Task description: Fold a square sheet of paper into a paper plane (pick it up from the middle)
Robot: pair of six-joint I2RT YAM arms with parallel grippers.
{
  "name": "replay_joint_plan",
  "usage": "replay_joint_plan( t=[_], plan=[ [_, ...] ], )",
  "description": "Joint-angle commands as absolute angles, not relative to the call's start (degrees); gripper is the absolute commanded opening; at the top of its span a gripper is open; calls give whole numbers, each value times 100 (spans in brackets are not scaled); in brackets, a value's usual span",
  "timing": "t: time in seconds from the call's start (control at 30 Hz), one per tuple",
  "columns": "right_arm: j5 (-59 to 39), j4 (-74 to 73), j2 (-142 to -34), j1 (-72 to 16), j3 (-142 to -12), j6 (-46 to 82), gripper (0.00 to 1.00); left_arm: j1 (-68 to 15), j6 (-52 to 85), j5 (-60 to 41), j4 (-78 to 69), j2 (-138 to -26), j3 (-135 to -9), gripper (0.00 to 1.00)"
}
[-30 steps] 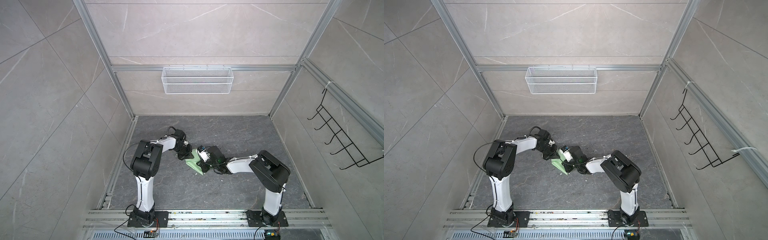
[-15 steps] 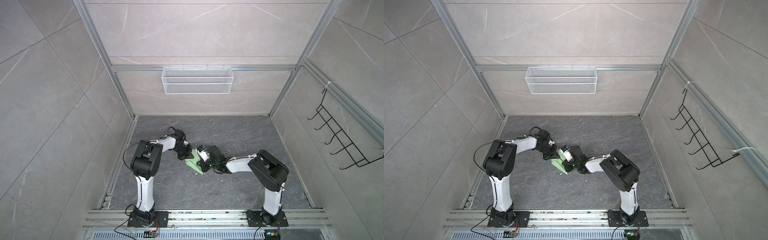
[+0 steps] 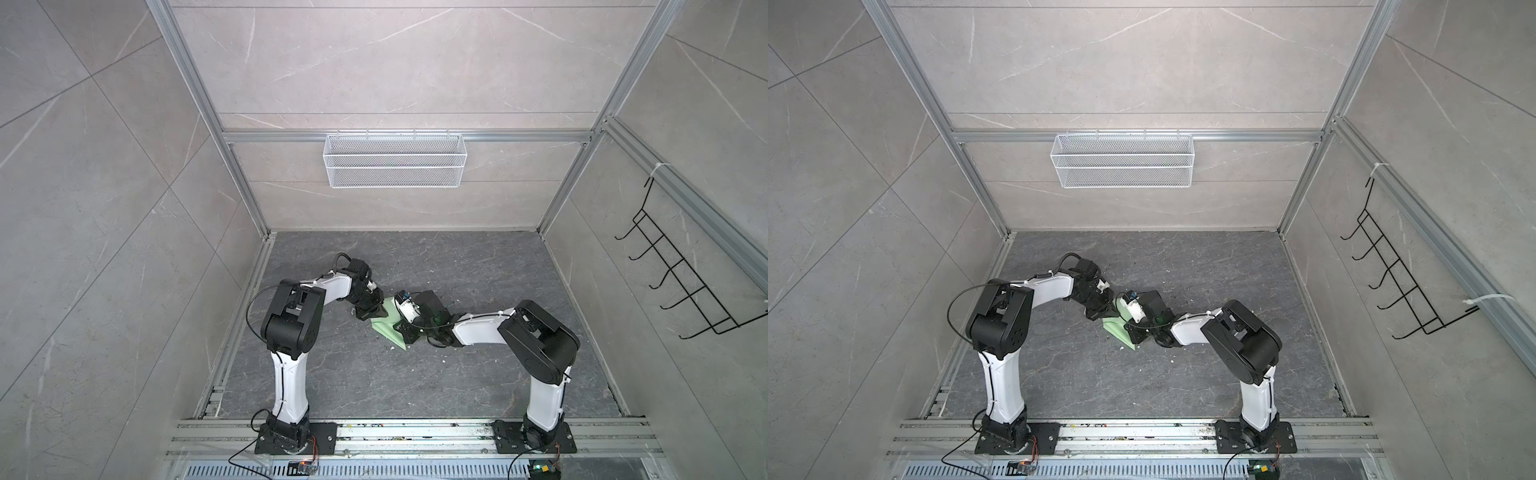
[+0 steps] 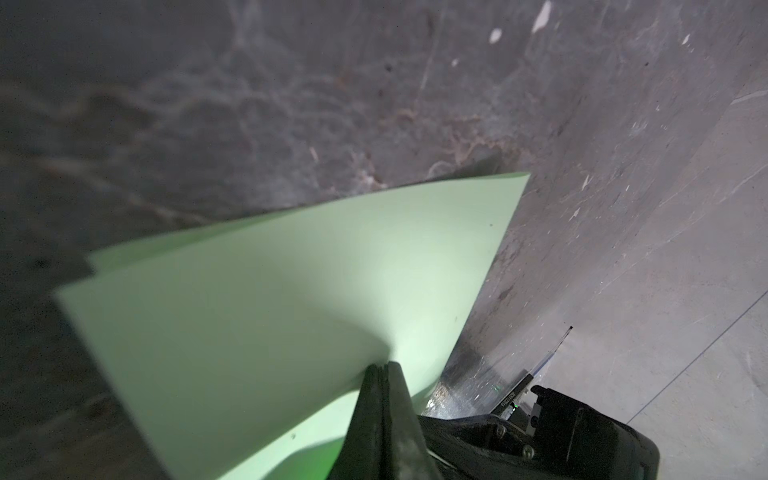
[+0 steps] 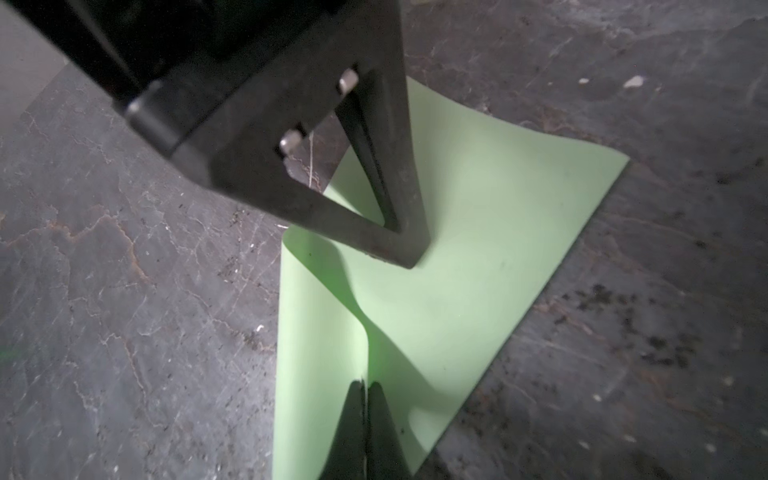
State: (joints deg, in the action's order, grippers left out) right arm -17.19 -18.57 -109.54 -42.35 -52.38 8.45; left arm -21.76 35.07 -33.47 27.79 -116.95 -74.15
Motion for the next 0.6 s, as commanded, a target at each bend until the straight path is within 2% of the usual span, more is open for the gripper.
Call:
replay_joint_plan(
  t=[0.0, 0.57],
  plan=[
    [-1785, -1653, -10755, -4217, -5171, 926, 4, -2241, 3437, -3021, 2981, -12050, -7320, 0],
    [-1600, -1451, -10986, -4214, -5360, 845, 4, -2241, 3429, -3035, 2983, -12050, -7330, 0]
  ],
)
